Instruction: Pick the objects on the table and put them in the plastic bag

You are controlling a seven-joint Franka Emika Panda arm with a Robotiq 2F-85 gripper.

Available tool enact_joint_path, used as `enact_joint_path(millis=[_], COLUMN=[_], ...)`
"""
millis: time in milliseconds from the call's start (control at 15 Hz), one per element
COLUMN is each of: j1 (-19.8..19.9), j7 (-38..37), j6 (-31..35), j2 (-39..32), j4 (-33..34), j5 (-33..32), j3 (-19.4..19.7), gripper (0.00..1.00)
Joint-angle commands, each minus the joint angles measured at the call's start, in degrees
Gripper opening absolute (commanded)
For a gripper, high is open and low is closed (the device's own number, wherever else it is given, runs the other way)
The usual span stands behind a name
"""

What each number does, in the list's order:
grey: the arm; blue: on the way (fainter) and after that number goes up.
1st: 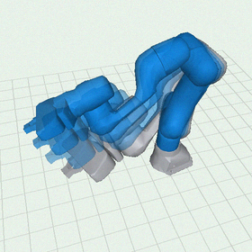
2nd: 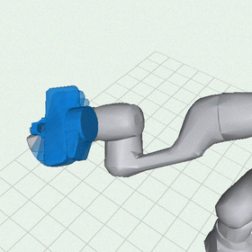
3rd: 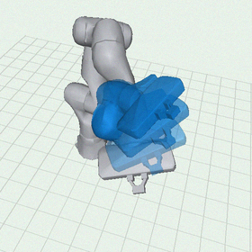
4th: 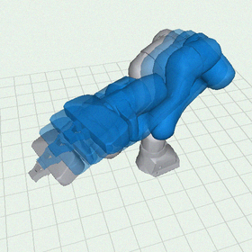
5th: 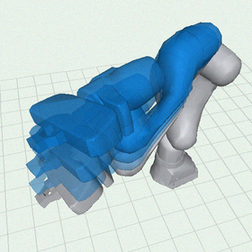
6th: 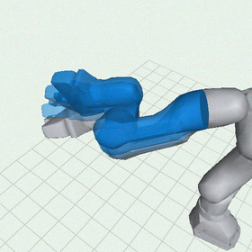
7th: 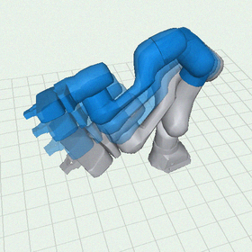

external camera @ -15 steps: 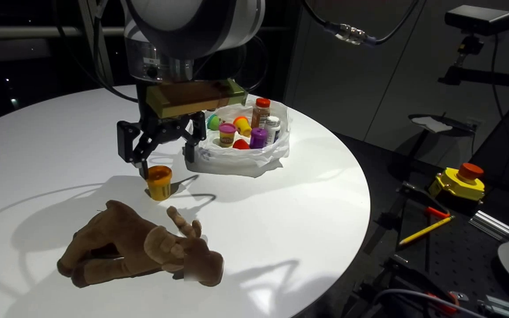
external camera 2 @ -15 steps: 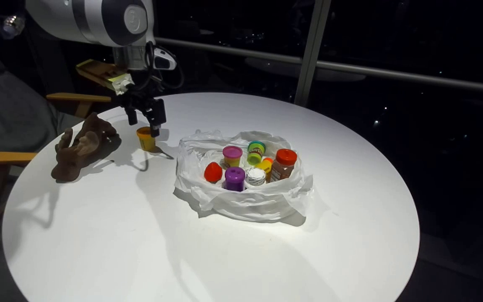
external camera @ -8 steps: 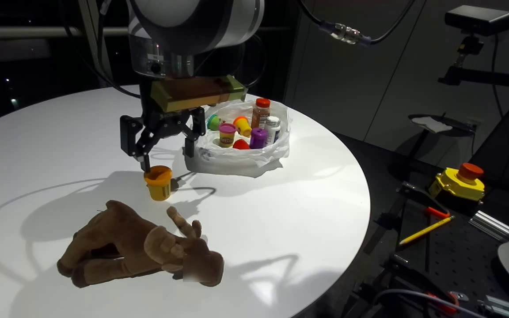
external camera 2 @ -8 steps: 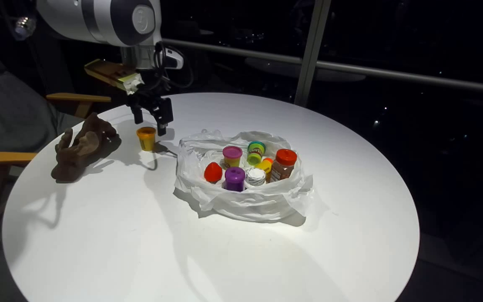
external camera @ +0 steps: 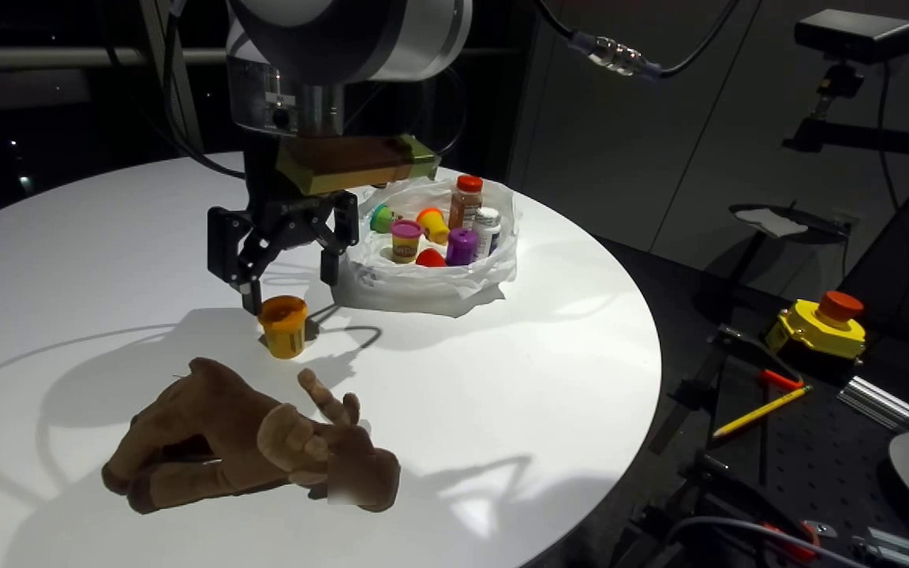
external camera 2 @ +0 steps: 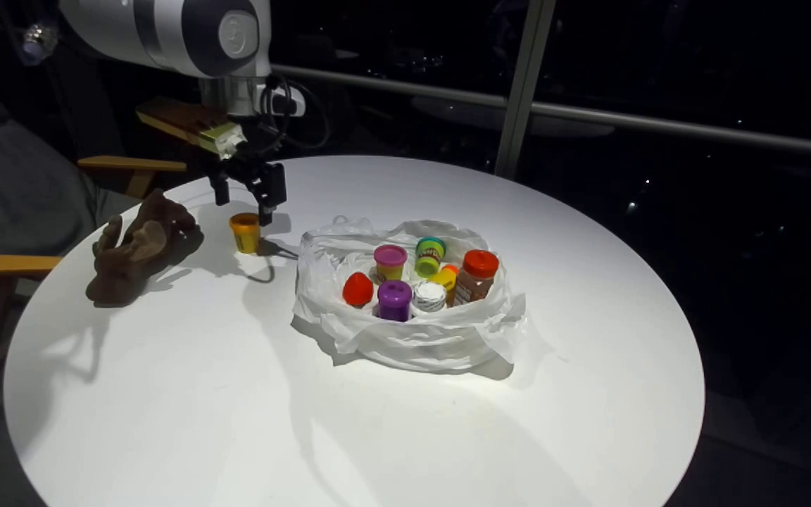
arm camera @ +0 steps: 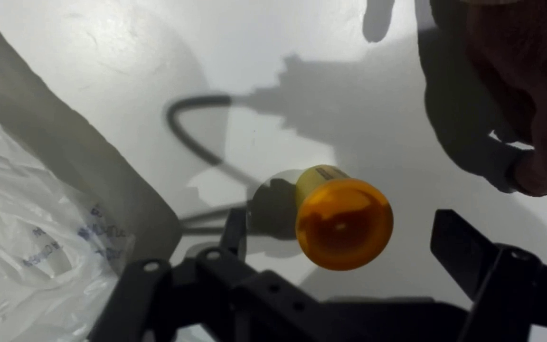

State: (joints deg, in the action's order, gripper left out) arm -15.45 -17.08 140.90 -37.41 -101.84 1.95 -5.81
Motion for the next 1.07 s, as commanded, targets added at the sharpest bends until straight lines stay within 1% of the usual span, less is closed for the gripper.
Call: enact_joint_path(millis=[0,667,1000], j1=[-0.3,-0.3,-2.5], j7=[0.1,0.1,-1.3], j6=[-0.2,-0.2,-1.1], j2=[0.0,-0.1,-0.9], j4=[0.0,-0.1,1.7], j5=[0.3,0.2,-3.2], j3=[0.3,0.4,2.3], gripper=[1.0,1.0,1.0])
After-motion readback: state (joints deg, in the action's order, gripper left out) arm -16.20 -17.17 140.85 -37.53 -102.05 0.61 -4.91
